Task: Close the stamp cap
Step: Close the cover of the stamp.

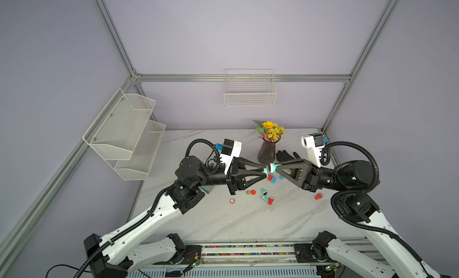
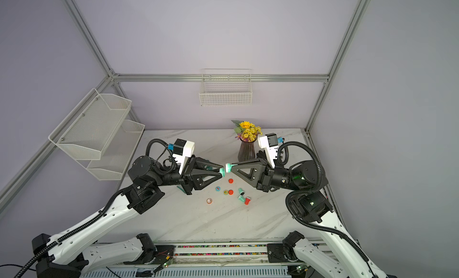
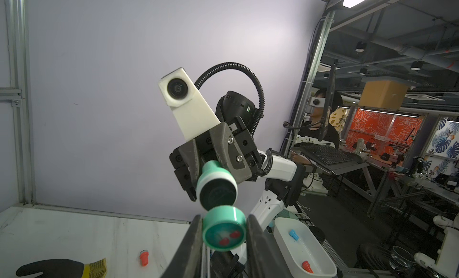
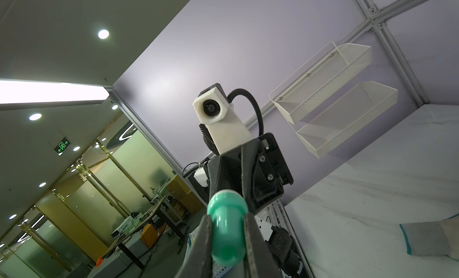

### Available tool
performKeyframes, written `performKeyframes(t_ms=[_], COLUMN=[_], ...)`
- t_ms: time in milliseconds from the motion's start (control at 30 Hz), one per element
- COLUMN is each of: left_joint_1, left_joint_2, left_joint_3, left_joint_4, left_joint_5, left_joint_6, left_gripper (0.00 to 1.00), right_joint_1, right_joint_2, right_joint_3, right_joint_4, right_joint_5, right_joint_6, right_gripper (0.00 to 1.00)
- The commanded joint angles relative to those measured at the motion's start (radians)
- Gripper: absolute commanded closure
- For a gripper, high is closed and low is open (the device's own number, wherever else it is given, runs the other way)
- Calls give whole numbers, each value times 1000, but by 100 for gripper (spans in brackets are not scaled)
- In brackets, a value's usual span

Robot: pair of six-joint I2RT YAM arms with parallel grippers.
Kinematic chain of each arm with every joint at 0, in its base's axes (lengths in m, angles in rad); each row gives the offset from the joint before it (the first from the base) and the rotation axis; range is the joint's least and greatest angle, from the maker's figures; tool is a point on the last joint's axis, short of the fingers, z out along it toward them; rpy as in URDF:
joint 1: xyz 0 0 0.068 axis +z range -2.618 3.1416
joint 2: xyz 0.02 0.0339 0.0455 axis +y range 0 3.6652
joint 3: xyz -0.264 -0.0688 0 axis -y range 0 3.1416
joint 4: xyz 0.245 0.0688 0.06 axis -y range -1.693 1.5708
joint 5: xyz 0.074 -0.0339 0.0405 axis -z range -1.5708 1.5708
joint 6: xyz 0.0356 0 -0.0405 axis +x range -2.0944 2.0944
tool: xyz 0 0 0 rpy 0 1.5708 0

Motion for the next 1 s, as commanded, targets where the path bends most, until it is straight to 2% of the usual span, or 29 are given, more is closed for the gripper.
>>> performKeyframes(t_ms=[0,833,967], left_joint_1=[-2,1,3], left_joint_2=[-6,13,9], left_joint_3=[14,14,7], left_joint_4=[45,36,42], left_joint_5=[-10,-32,-32], left_joint_6=[-18,-11,-9], left_gripper=[73,74,74], right_joint_1=[7,33,33], right_joint_2=[0,7,-10], right_joint_3=[-14,-27,-15], right_joint_4=[53,39,-9], right_joint_5=[-24,-45,-15], right_joint_6=[27,14,-21], right_gripper=[100,100,100])
